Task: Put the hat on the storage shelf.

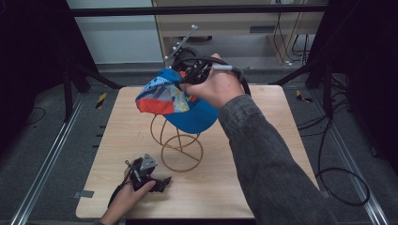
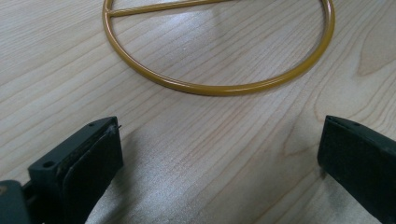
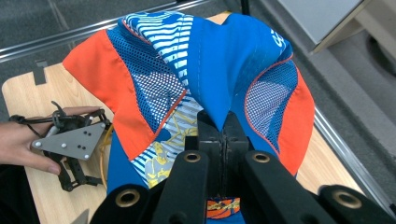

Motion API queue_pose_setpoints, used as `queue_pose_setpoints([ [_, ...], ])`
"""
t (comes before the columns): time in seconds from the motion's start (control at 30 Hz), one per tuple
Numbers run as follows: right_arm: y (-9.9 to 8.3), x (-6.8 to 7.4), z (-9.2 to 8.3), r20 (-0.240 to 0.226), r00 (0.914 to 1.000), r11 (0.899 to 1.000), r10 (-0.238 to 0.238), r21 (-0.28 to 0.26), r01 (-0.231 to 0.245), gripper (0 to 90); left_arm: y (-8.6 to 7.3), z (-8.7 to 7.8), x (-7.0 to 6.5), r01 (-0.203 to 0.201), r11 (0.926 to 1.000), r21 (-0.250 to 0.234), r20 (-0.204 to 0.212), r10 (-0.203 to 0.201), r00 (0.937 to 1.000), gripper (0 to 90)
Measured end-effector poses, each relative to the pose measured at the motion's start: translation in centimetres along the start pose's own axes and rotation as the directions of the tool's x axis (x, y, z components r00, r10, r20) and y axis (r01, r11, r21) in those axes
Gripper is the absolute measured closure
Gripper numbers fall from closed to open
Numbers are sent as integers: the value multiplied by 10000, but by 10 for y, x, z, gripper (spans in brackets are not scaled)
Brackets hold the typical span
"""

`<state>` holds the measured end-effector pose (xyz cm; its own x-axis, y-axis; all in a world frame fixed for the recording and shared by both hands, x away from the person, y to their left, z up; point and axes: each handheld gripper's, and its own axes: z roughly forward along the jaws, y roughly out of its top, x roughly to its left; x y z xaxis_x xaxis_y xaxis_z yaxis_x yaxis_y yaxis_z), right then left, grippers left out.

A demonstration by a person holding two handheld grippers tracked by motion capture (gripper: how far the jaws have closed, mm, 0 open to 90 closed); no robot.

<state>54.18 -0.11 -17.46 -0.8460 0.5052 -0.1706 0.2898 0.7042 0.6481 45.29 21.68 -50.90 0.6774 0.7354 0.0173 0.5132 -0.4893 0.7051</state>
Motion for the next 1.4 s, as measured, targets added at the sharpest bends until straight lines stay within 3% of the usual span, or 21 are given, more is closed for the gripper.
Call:
queue_pose_setpoints([
  [0.17,7,7,23,-266,9996,9996,-118,267,125,898,0,0,0,-14,10000,-2,47,14,10000,0],
  [0.47,4,14,46,-566,9983,9983,-120,560,152,898,0,0,0,-13,10000,1,15,13,10000,0],
  [1.0,-5,23,57,-880,9956,9952,-325,890,403,893,1,1,-1,-26,10000,-17,45,26,10000,0],
  [1.4,-1,25,61,-830,9960,9954,-316,877,389,895,1,1,-1,-44,10000,-17,65,44,10000,0],
])
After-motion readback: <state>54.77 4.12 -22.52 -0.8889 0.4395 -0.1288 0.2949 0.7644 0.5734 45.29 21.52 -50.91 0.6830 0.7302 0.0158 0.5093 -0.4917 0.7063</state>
